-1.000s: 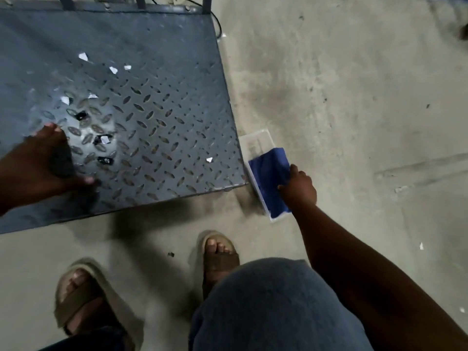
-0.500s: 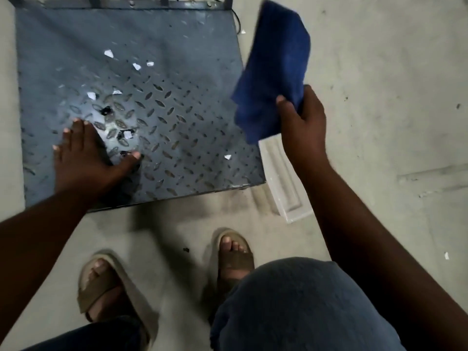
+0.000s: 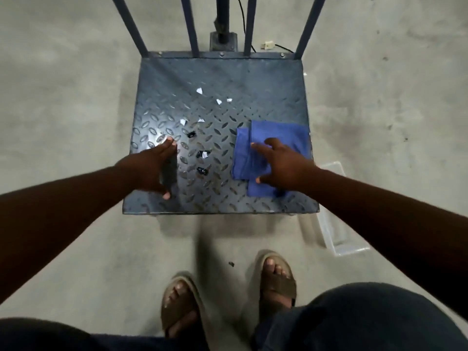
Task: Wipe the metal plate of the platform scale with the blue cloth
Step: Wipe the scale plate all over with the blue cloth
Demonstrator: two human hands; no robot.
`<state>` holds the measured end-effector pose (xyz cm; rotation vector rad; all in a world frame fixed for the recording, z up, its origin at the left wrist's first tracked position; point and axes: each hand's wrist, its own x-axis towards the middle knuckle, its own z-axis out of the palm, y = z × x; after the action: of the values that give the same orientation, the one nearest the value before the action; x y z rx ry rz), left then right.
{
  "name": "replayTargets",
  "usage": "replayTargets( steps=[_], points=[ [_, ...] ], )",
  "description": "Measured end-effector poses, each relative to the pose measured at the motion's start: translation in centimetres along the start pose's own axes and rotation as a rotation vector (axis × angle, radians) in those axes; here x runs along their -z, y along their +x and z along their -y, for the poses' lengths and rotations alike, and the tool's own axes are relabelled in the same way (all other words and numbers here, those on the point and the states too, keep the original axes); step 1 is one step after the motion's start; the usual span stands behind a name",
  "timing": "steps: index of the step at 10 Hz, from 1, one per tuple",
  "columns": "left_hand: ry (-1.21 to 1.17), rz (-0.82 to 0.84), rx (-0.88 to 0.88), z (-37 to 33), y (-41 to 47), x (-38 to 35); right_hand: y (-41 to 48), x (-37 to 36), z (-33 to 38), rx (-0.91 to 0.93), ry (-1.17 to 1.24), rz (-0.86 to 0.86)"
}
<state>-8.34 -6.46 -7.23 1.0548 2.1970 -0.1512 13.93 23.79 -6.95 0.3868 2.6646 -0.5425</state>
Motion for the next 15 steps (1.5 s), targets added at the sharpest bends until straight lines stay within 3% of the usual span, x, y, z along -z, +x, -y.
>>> replayTargets(
  steps=[1,2,3,4,5,6,7,8,9,10,11,12,13,14,15],
  points=[
    [0.006,-0.092,-0.075,1.1,-0.6,-1.5,1.9,0.4,0.9,-0.006,-0.207,0.131],
    [-0.011,-0.16,-0.099,2.8,-1.4,-3.1,3.5,0.9,2.1,-0.16,-0.302,0.148],
    [-0.067,-0.273,-0.034,3.5,-3.2,-6.4,5.1,0.1,4.1,-0.202,-0.091,0.037],
    [-0.058,-0.388,0.017,2.8,-4.2,-9.2,4.8,0.3,5.2,-0.348,0.293,-0.209],
    [-0.116,-0.301,0.005,3.1,-4.0,-9.1,2.5,1.3,4.8,-0.609,0.536,-0.643],
    [-0.114,-0.25,-0.008,3.5,-3.9,-8.9,-1.4,1.2,4.4,-0.694,0.564,-0.871],
    [-0.118,-0.216,-0.008,3.2,-4.1,-8.7,-3.5,-3.1,5.1,-0.757,0.405,-0.683],
    [-0.13,-0.197,0.004,3.0,-4.2,-8.1,-3.6,-8.4,8.6,-0.574,0.375,-0.462],
    [-0.112,-0.165,0.028,2.8,-4.2,-7.9,-1.4,-8.7,11.6,-0.416,0.489,-0.399],
    [-0.096,-0.121,0.041,2.7,-3.9,-7.6,0.2,-6.5,12.5,-0.492,0.7,-0.698],
    [-0.073,-0.095,0.07,2.3,-3.9,-7.2,0.4,-6.7,12.7,-0.653,0.627,-0.848],
    [-0.045,-0.076,0.085,2.2,-3.9,-7.0,0.2,-10.2,13.9,-0.4,0.675,-1.003],
    [-0.043,-0.086,0.105,2.0,-3.8,-7.1,0.3,-12.2,15.7,-0.099,0.61,-0.618],
    [-0.053,-0.071,0.133,1.5,-4.0,-6.8,-0.6,-11.0,17.1,-0.441,0.858,-0.686],
    [-0.081,-0.091,0.142,1.3,-4.0,-6.9,-0.7,-9.9,16.0,-0.544,0.692,-0.597]
  ],
)
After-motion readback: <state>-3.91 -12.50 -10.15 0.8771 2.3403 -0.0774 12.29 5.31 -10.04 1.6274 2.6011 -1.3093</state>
